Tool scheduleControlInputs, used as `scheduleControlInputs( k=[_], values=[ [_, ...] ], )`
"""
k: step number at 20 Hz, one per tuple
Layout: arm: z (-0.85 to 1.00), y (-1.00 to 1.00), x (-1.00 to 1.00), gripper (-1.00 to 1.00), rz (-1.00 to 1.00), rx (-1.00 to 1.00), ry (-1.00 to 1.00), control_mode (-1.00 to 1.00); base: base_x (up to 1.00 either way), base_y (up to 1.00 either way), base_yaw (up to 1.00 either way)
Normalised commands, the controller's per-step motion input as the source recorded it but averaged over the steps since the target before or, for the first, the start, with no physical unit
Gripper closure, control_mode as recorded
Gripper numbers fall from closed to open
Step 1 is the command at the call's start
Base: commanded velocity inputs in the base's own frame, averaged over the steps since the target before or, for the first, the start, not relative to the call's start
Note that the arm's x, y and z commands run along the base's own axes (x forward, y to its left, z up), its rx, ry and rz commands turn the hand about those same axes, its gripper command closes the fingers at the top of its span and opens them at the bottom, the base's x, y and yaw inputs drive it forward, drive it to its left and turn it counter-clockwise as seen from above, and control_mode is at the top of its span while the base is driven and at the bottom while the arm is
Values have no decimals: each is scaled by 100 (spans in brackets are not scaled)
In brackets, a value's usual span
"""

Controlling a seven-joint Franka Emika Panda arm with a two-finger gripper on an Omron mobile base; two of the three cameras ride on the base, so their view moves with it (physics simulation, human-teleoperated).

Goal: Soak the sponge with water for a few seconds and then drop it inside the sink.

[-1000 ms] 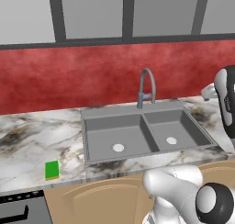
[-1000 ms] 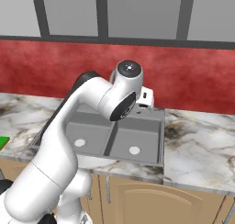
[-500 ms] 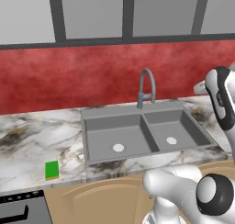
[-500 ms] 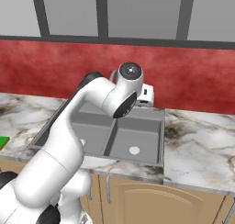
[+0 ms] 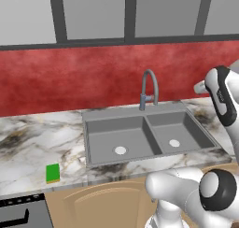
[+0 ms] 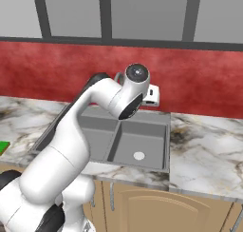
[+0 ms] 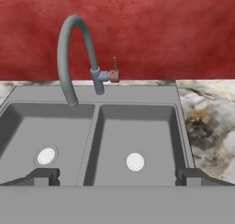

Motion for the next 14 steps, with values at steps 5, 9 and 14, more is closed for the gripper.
scheduleControlInputs(
  k=[5, 9, 14],
  values=[
    [-1, 0, 8, -100, 4, 0, -10, -100, 0, 0, 0],
    [-1, 0, 3, -100, 4, 0, -13, -100, 0, 0, 0],
    [-3, 5, 0, -100, 2, 0, -13, -100, 0, 0, 0]
  ],
)
